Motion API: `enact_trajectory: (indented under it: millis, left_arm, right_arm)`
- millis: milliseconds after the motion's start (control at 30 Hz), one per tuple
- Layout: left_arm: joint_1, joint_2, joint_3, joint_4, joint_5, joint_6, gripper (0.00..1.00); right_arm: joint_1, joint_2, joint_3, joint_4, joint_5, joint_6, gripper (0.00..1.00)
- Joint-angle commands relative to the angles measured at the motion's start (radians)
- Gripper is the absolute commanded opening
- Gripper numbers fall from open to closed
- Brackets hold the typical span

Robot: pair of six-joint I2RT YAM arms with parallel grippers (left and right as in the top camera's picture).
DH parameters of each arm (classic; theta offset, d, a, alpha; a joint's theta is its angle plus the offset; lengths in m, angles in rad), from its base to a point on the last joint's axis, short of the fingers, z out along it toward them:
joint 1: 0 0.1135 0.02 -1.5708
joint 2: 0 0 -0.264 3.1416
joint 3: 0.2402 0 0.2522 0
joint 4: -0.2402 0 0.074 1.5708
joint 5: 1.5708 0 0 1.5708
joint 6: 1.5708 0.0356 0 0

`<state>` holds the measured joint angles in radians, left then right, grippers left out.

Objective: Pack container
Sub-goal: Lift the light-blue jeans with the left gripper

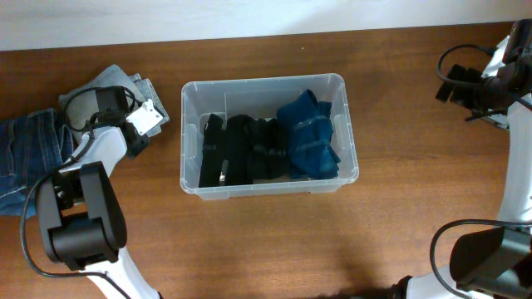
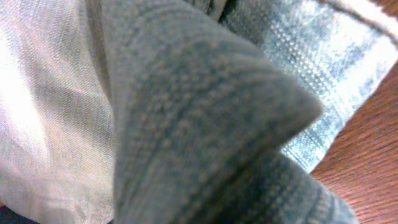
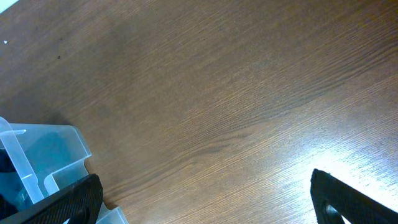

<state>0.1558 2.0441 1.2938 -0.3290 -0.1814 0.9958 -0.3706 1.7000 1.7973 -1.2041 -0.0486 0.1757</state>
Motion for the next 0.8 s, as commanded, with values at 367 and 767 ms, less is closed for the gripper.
enact_trajectory:
  millis: [367, 767]
  left_arm:
    - [-0.013, 0.014, -0.003, 0.003, -0.122, 0.005, 0.00]
    - [-0.034, -0.221, 0.007, 0.051, -0.148, 0.005, 0.00]
  right_arm:
    - [-0.003, -0.005, 0.006, 0.000, 0.008, -0.007, 0.98]
    - [-0.003, -0.005, 0.006, 0.000, 0.008, -0.007, 0.99]
